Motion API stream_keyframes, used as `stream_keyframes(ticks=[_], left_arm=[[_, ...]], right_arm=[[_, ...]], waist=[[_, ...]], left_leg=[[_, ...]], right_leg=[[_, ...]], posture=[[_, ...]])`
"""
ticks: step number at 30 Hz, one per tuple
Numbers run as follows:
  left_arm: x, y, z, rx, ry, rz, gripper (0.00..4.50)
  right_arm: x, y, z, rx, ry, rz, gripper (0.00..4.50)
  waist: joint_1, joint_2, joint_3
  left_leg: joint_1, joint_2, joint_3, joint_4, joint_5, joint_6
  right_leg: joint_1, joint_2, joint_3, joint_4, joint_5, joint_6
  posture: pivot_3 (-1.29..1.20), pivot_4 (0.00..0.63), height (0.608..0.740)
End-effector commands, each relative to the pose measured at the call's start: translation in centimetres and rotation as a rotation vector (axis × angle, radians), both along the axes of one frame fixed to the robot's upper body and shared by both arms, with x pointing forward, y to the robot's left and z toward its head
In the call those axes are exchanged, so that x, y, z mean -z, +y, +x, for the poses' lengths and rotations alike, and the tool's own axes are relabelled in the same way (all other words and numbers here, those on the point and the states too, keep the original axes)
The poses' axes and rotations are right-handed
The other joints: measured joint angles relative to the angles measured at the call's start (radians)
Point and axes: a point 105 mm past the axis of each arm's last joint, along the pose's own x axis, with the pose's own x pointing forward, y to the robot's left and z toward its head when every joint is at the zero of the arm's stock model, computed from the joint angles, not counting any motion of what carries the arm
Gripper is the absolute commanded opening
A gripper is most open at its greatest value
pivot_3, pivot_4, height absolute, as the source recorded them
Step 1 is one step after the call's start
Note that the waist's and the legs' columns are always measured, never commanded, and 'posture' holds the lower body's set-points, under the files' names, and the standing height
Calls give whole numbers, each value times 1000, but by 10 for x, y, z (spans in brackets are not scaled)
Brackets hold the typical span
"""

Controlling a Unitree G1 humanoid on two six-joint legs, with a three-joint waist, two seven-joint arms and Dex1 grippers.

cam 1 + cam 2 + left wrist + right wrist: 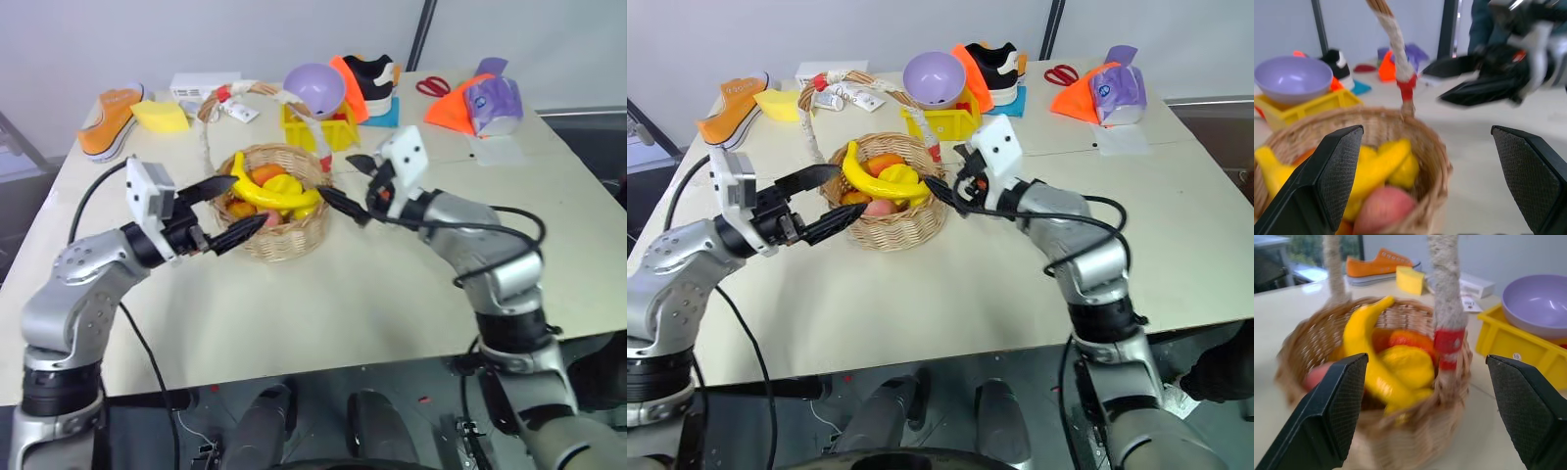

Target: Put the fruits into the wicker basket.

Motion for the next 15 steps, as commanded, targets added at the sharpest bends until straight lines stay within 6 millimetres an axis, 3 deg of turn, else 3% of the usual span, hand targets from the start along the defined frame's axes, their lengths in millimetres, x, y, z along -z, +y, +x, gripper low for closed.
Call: stream_keyframes(ticks=[1,2,5,10,12,15], left_arm=[[-4,0,-1,-15,-36,-5,4500],[-3,0,-1,-15,-34,-7,4500],[0,0,-3,-28,-29,-7,4500],[3,1,-6,-40,-19,-10,4500],[4,1,-6,-43,-13,-10,4500],[6,1,-4,-46,-8,-6,4500]], right_arm=[[-9,3,15,38,-53,33,4010],[-9,4,18,43,-51,52,4010],[-7,0,22,61,-46,73,2722],[-14,-7,17,65,-52,139,49],[-19,-19,16,110,-81,149,17],[-29,-70,11,270,-153,178,17]], waist=[[1,0,0],[3,0,0],[4,0,0],[4,0,0],[3,0,0],[12,0,0]], left_leg=[[0,0,0,0,0,0],[0,0,0,0,0,0],[0,0,0,0,0,0],[0,0,-1,0,0,-1],[0,0,-1,0,0,-1],[0,0,-1,0,0,-1]], right_leg=[[0,0,0,0,0,0],[0,1,0,0,0,0],[0,2,0,0,0,0],[0,3,0,0,0,0],[-1,3,0,1,0,0],[-1,3,1,0,0,0]], posture=[[0,150,740],[0,150,740],[0,150,740],[0,150,740],[0,150,740],[0,150,740]])
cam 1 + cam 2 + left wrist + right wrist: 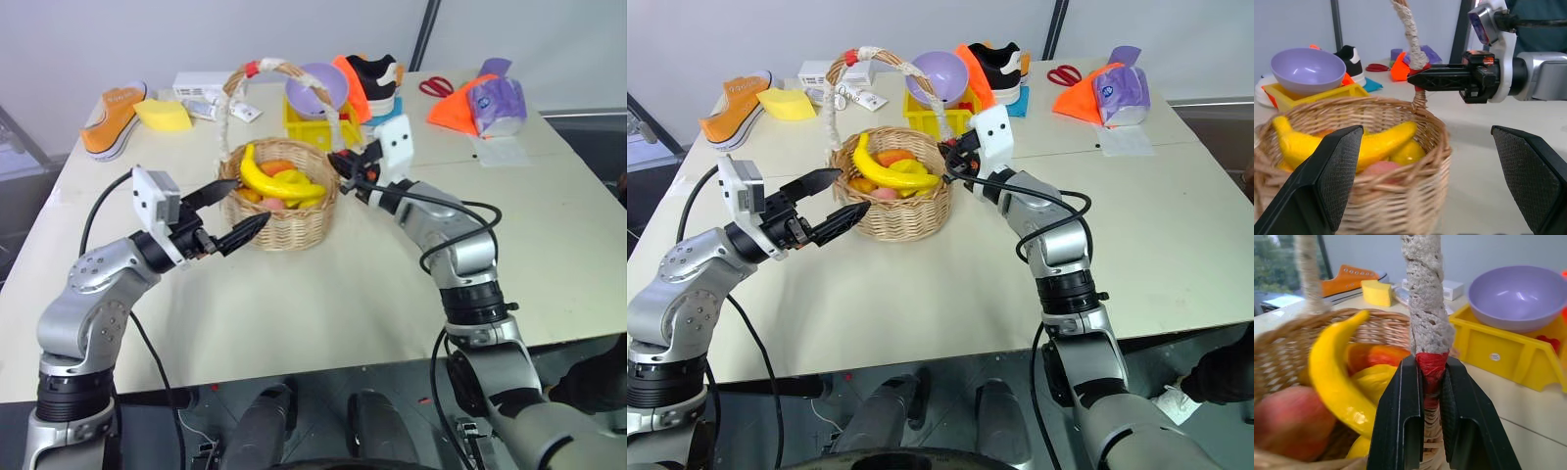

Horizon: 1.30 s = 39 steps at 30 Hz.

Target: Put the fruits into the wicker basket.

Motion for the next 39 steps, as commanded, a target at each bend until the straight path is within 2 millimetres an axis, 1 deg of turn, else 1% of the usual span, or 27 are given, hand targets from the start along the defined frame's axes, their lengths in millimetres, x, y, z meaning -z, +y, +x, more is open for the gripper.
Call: stream_keyframes(ticks=[1,2,3,4,6,9,10,12,14,15,16,18,19,21,25,27,29,30,32,34,37,39], left_arm=[[-6,-1,-3,4,-36,7,4500],[-6,-2,-3,8,-34,7,4500],[-5,-3,-2,14,-31,7,4500],[-4,-4,-1,19,-29,8,4500],[-3,-7,0,34,-27,11,4500],[-2,-12,4,51,-27,15,4500],[-2,-13,6,55,-29,15,4500],[-2,-14,9,58,-30,16,4500],[-2,-15,11,60,-33,19,4500],[-2,-15,12,60,-34,20,4500],[-2,-14,12,59,-35,21,4500],[-2,-13,13,51,-34,24,4500],[-1,-12,13,47,-32,26,4500],[1,-9,14,35,-27,32,4500],[6,0,15,3,-13,38,4500],[8,6,15,-18,-5,37,4500],[18,23,17,-85,21,45,4500],[23,33,18,-128,35,46,4500],[35,49,20,-203,65,55,4500],[53,65,19,-274,108,86,4500],[73,78,17,-352,152,116,4500],[85,88,12,-408,177,135,4500]], right_arm=[[-39,-66,-12,200,-165,63,17],[-39,-85,-14,261,-171,60,17],[-38,-112,-18,349,-176,57,17],[-38,-133,-22,420,-180,49,17],[-36,-172,-31,547,-180,28,17],[-29,-223,-40,742,-155,-6,17],[-28,-237,-42,796,-149,-4,17],[-23,-259,-44,882,-135,-4,17],[-16,-272,-44,922,-114,-3,17],[-14,-274,-43,925,-111,-3,473],[-14,-274,-43,919,-110,1,1009],[-15,-272,-44,908,-120,-7,1856],[-16,-270,-45,902,-128,-22,2461],[-18,-267,-49,888,-143,-49,3460],[-21,-259,-64,842,-168,-71,3460],[-19,-256,-74,813,-166,-91,3460],[-9,-244,-90,699,-141,-121,3460],[-3,-234,-96,628,-124,-149,3460],[8,-213,-103,492,-86,-182,3460],[19,-182,-105,335,-52,-183,3460],[31,-145,-106,150,-14,-170,3460],[41,-120,-104,39,13,-159,3460]], waist=[[8,0,0],[12,0,0],[16,0,0],[22,0,0],[24,0,0],[18,1,0],[12,1,0],[4,1,0],[-5,1,0],[-8,1,0],[-8,1,0],[-7,2,0],[-6,2,0],[-4,2,0],[1,2,0],[0,2,0],[1,2,0],[0,2,0],[-3,2,0],[-11,2,0],[-8,2,0],[-3,2,0]], left_leg=[[0,0,0,0,0,0],[-1,-1,0,0,0,0],[-1,-1,0,0,0,0],[-1,-1,0,0,-1,-1],[-1,-2,0,1,-1,-2],[0,-2,1,0,-1,-1],[0,-1,2,0,0,0],[0,-1,2,0,0,0],[1,0,2,0,0,1],[1,0,2,0,0,1],[1,0,2,0,0,1],[1,0,2,0,0,1],[1,0,2,0,0,1],[1,0,2,1,0,1],[1,0,1,1,0,1],[1,0,1,1,0,1],[1,0,1,1,0,1],[1,0,1,1,0,1],[1,0,0,0,0,2],[1,0,1,1,-1,2],[2,1,1,1,-2,0],[2,1,1,1,-2,-1]], right_leg=[[0,0,0,0,0,0],[0,-1,0,0,0,0],[0,-1,0,-1,0,0],[0,-1,0,-1,0,0],[1,-4,0,-1,0,0],[5,-4,0,-1,0,0],[5,-4,0,-1,0,-1],[5,-4,0,0,-1,-1],[6,-3,0,-1,0,-1],[6,-3,0,0,0,0],[6,-3,0,-1,0,0],[6,-3,0,-1,0,0],[6,-3,0,0,0,0],[7,-3,0,-1,0,0],[7,-4,0,-1,-1,0],[7,-4,0,-1,-1,0],[8,-4,0,-1,-1,-1],[8,-4,0,-2,-1,0],[8,-4,0,-2,-1,-1],[8,-4,0,-2,-3,-3],[8,-4,1,-2,-3,-4],[8,-4,0,-3,-3,-4]], posture=[[0,150,740],[0,150,740],[0,150,740],[0,150,740],[0,150,740],[0,150,740],[0,150,740],[0,150,740],[0,150,740],[0,150,740],[0,150,740],[0,150,740],[0,150,740],[0,150,740],[0,150,740],[0,150,740],[0,150,740],[0,150,740],[0,150,740],[0,150,740],[0,150,740],[0,150,740]])
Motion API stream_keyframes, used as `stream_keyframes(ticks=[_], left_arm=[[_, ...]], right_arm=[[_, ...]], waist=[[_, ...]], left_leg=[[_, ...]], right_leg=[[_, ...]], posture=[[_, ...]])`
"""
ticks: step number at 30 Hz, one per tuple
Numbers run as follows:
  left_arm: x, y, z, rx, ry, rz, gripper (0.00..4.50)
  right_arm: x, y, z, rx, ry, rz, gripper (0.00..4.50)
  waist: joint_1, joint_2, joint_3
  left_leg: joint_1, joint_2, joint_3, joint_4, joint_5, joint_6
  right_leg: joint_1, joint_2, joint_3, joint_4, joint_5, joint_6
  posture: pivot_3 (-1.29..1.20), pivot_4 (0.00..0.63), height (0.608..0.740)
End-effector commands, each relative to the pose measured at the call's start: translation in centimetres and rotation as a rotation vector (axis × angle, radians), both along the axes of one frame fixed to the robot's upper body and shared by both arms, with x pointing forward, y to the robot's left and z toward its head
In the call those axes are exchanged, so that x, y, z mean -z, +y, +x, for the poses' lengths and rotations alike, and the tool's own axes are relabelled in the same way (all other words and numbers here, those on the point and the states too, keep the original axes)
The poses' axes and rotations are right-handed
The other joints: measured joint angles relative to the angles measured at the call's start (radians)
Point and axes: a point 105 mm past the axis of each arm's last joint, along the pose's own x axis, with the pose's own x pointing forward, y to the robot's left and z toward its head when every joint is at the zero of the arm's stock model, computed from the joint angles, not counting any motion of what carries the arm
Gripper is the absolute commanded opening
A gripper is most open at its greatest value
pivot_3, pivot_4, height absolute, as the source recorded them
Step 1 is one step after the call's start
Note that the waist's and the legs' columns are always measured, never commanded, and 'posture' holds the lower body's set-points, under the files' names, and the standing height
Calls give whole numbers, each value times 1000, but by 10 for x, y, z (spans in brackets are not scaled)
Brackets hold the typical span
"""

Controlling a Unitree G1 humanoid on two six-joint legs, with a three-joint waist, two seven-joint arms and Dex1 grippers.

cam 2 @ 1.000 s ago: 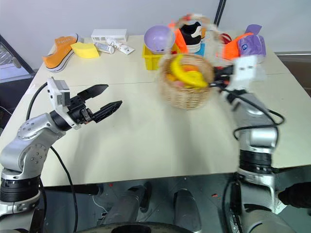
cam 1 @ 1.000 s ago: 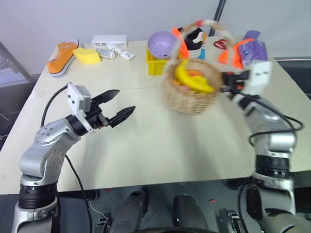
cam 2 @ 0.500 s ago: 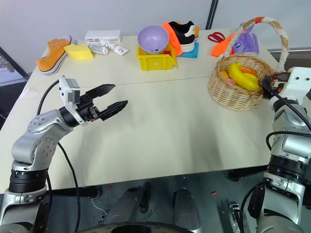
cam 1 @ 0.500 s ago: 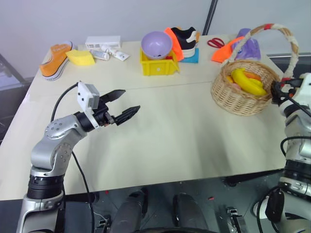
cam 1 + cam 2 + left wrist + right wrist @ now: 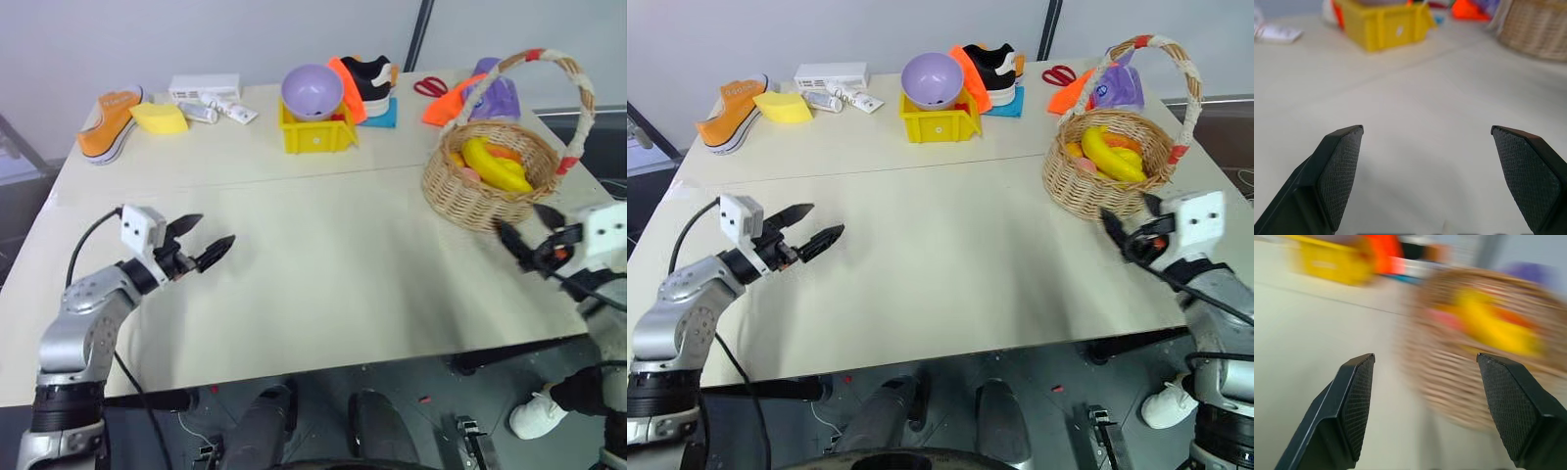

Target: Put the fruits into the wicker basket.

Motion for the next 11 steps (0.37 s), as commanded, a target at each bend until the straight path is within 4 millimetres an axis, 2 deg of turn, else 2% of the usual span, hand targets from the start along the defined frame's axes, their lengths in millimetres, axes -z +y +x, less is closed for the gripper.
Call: stream_keyframes(ticks=[1,6,11], left_arm=[[3,19,-6,-102,-26,37,4500],[11,30,-19,-184,-17,28,4500],[17,31,-28,-211,6,31,4500]], right_arm=[[4,41,1,-187,8,18,3460],[16,59,18,-247,29,25,3460],[22,62,28,-269,36,34,3460]], waist=[[2,0,0],[8,-1,0],[9,-1,0]], left_leg=[[0,0,0,0,0,0],[-1,-1,0,0,-1,1],[-1,-1,0,0,-1,1]], right_leg=[[0,0,0,-1,0,0],[-2,-1,-1,-6,0,0],[-2,-1,-1,-5,0,0]], posture=[[0,150,740],[0,150,740],[0,150,740]])
